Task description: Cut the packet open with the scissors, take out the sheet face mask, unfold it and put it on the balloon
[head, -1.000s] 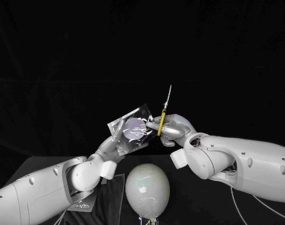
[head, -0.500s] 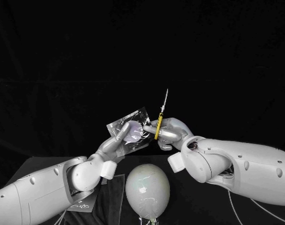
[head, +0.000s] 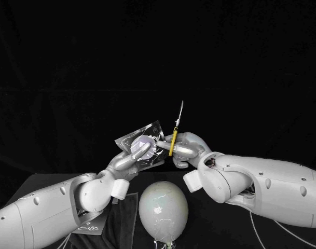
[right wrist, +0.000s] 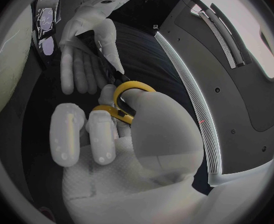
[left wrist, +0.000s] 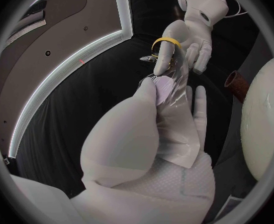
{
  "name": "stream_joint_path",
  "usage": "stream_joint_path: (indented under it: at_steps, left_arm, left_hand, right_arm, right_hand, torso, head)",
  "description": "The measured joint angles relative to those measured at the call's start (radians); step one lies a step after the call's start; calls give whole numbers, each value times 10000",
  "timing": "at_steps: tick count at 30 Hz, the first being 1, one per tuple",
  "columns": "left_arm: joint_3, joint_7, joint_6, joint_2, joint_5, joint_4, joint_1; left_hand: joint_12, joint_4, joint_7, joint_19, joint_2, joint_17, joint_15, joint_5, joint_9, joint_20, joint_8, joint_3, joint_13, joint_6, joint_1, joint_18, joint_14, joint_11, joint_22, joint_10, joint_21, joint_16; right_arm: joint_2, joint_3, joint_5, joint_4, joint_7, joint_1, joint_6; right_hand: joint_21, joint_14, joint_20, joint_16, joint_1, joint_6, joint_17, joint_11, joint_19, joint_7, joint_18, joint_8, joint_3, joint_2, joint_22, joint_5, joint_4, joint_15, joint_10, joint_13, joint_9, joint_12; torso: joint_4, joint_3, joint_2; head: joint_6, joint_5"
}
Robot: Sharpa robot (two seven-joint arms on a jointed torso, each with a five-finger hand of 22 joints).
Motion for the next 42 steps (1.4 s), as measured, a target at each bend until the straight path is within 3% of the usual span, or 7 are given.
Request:
stream_joint_path:
  at_steps: [6, 16, 21, 25, 29, 34, 42]
  left_arm:
    - [1, -5, -64, 4, -251, -24, 3]
    - [5, 76, -286, 9, -515, -11, 8]
    - [0, 150, -596, -4, -701, 18, 8]
    - [0, 224, -987, -51, -863, 14, 8]
    - [0, 282, -1334, -57, -1029, 37, 8]
    - [1, 334, -1670, -35, -1206, 76, 7]
    - [8, 375, -2130, 39, -1377, 60, 24]
  left_hand:
    - [0, 183, -186, 77, 79, 9, -81, 0, -41, -6, 40, 187, -31, 303, 175, -1, 123, -148, -12, 385, 0, 0]
    - [0, 309, -430, 438, 774, 150, -360, -57, 11, -187, 365, 1470, -54, 679, 627, -13, 867, -424, -12, 1323, 0, 215]
    - [0, 304, -513, 774, 740, 306, -522, -91, 22, -310, 664, 1989, -40, 657, 436, -17, 1237, -558, 26, 1838, 87, 369]
    - [66, 276, -590, 882, 614, 468, -631, -49, 22, -310, 737, 2159, 19, 727, 173, -22, 1489, -667, 75, 2153, 202, 576]
    - [216, 197, -646, 1025, 462, 794, -737, -48, 22, -347, 937, 2321, 87, 708, -50, -28, 1705, -739, 195, 2367, 433, 1031]
    - [585, -56, -715, 1073, 385, 2001, -842, -47, 22, -442, 1141, 2763, 326, 638, -525, -33, 1260, -771, 541, 2405, 992, 2568]
    - [918, -382, -766, 812, 206, 2941, -893, -51, 22, -515, 1316, 3209, 604, 585, -927, -38, 530, -862, 876, 2314, 1466, 3807]
  right_arm:
    - [67, -17, 9, -95, -44, -7, 8]
    - [55, -62, 2, -172, -166, -17, 74]
    - [-24, -104, -11, -183, -197, -18, 127]
    - [-137, -155, -27, -219, -216, -18, 122]
    - [-315, -191, -59, -236, -231, -18, 83]
    - [-740, -248, -123, -154, -239, -18, 16]
    - [-1804, -385, -201, 552, -228, -345, -77]
  right_hand:
    - [0, 2, 0, 0, -1, 0, 7, 0, 0, 0, -40, -14, -1, -1, -1, -5, -1, 2, 0, -4, -1, 0]
    - [-120, 6, 3, 0, -68, -2, 6, 0, -3, 2, -43, 25, 91, -43, -9, -25, -27, 6, 0, -228, 4, 0]
    - [-718, 17, 103, -176, -467, -526, 4, -110, -310, 132, 47, -219, 518, 15, -8, -20, -392, 17, 111, -2756, 136, -716]
    - [-1576, 5, 310, -530, -1531, -1317, -532, -233, -818, 448, 207, -858, -60, -748, -6, 56, -59, 332, 493, -4141, -164, -2659]
    - [-2058, 18, 497, -661, -1811, -1600, -885, -354, -1064, 629, 286, -1112, -688, -1323, -3, 16, 302, 519, 307, -5187, -287, -3909]
    - [-2150, 36, 602, -661, -1612, -1586, -924, -215, -1055, 848, 286, -1161, -1101, -1546, -1, 16, 595, 606, 175, -6177, -331, -4675]
    - [-1945, 37, 679, -661, -1084, -1182, -711, -324, -919, 723, 282, -1161, -1393, -1354, 0, 16, 736, 608, 677, -6957, -370, -4999]
  torso:
    - [0, 0, 0]
    - [-5, -1, 0]
    - [-10, -1, -2]
    - [-11, 0, -2]
    - [-11, 6, -2]
    - [-17, 5, -2]
    - [-22, 7, -2]
  head:
    - [-27, -2]
    - [-40, 8]
    - [-46, 10]
    - [-49, 10]
    - [-51, -5]
    - [-45, -8]
    - [-18, -44]
